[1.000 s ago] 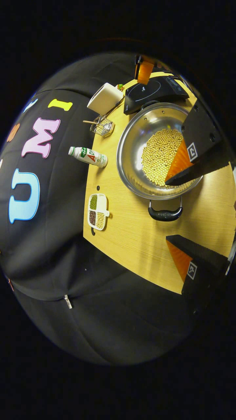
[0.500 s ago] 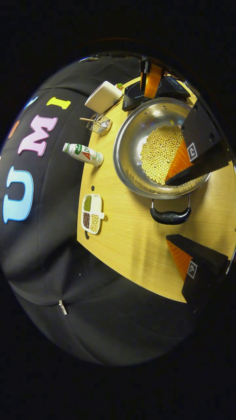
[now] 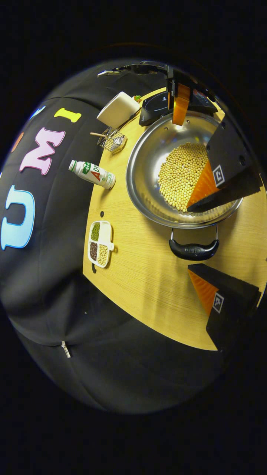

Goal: First push the handle of the pot to place it horizontally, then grasp the pot with both hands and set it on the induction cooktop.

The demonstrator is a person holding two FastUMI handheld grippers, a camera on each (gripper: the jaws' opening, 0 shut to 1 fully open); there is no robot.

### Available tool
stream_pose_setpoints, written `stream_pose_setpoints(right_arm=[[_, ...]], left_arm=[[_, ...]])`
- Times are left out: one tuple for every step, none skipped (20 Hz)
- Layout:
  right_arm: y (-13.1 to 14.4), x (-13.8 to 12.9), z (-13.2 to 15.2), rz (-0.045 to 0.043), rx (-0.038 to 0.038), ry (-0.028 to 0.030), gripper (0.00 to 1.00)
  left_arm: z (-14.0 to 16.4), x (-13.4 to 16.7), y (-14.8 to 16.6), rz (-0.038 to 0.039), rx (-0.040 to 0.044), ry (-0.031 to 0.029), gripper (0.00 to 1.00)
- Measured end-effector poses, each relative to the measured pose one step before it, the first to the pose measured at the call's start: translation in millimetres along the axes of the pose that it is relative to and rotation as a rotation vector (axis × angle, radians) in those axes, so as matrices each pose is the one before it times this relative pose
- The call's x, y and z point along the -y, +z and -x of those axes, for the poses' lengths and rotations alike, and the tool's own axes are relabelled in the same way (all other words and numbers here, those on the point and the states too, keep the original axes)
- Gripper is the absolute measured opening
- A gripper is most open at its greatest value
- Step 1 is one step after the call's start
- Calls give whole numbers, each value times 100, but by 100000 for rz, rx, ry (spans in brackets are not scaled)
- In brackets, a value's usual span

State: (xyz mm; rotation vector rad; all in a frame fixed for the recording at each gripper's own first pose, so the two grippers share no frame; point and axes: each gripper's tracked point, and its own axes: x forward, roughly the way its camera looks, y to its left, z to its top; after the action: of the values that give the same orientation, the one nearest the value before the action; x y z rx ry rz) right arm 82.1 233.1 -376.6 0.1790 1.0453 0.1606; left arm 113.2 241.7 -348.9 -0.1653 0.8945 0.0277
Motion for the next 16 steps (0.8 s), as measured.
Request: stream_pose_setpoints(right_arm=[[-38,226,-343,-247,-508,-641,92],[-49,32,-212,-392,-530,-361,87],[44,116,-190,-441,-267,-591,86],[21,53,-174,-699,-519,-23,78],[-64,29,-237,-266,-426,-473,74],[125,-266,-20,-384,69,1014,66],[-152,57,-283,626,49,-1023,66],[-117,57,-129,1757,-13,-863,64],[-54,21,-60,1750,181,-429,64],[85,90,-21,252,253,-67,64],[-230,6,133,-377,-549,349,60],[104,-82,-144,-1198,235,310,60],[83,-10,315,845,393,-99,51],[43,28,438,683,144,-1217,55],[94,114,2,703,816,-509,51],[172,75,249,318,534,251,51]], left_arm=[[-170,5,-41,-93,127,-81,87],[-162,29,149,-124,-19,-260,86],[-166,-4,15,-457,-524,152,85],[-162,-178,-155,-513,-516,556,84],[-69,-164,25,-136,-443,327,80],[-338,-304,-67,-146,-192,1198,75],[-190,-95,-79,533,-200,97,65],[189,32,-45,1209,305,-267,65],[-14,39,-33,818,49,-286,65],[64,19,-115,323,302,-223,62],[-28,-11,-11,1,350,-23,61],[91,4,231,322,743,435,60],[48,13,158,872,219,724,58],[-101,125,-28,494,-122,733,57],[339,198,-274,551,-468,306,55],[372,135,62,646,307,-39,54]])
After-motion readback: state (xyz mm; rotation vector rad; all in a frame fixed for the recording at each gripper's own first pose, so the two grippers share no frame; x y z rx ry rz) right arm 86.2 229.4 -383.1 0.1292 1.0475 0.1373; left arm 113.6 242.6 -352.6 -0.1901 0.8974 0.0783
